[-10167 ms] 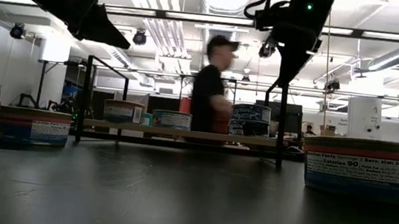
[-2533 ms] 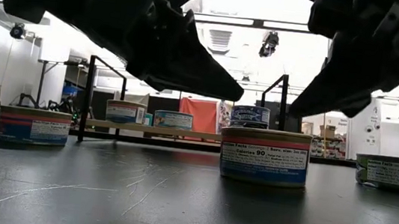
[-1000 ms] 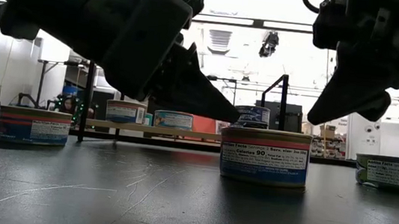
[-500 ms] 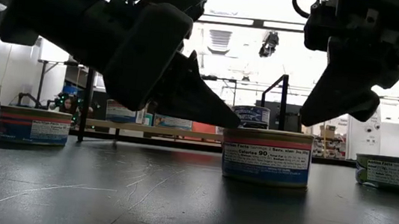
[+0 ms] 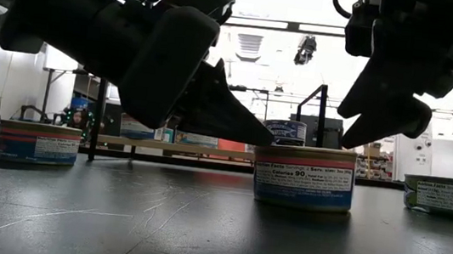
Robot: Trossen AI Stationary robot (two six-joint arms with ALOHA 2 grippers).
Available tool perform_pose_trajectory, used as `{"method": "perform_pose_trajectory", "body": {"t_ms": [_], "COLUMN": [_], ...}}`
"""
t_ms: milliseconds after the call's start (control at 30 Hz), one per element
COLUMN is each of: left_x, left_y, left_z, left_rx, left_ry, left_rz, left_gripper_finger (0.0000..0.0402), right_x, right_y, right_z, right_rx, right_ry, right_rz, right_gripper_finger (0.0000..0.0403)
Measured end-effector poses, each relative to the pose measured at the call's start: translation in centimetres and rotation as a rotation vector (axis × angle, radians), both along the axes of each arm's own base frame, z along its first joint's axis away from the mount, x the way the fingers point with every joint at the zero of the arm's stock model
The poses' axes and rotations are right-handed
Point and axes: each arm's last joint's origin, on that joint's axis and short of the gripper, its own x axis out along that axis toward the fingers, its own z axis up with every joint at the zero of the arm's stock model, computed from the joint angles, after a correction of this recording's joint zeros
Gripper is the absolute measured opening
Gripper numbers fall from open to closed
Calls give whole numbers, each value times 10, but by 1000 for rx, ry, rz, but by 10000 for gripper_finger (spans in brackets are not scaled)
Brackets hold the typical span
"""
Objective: Stack canned seafood by type on shelf
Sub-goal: Stack the blue tuna can on top of the other blue tuna can on the shelf
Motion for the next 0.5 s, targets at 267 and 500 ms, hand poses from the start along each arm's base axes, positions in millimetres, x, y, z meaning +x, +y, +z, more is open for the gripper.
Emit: {"method": "perform_pose_trajectory", "body": {"t_ms": [267,500], "left_x": [0,-1], "left_y": [0,-1], "left_z": [-1,-1], "left_rx": [2,17], "left_ry": [4,8], "left_rz": [0,-10], "left_gripper_finger": [0,0], "right_x": [-1,-3], "right_y": [0,-2], "right_z": [-2,-8], "right_rx": [22,52], "right_ry": [-12,-29], "right_rz": [-23,-51], "right_gripper_finger": [306,320]}}
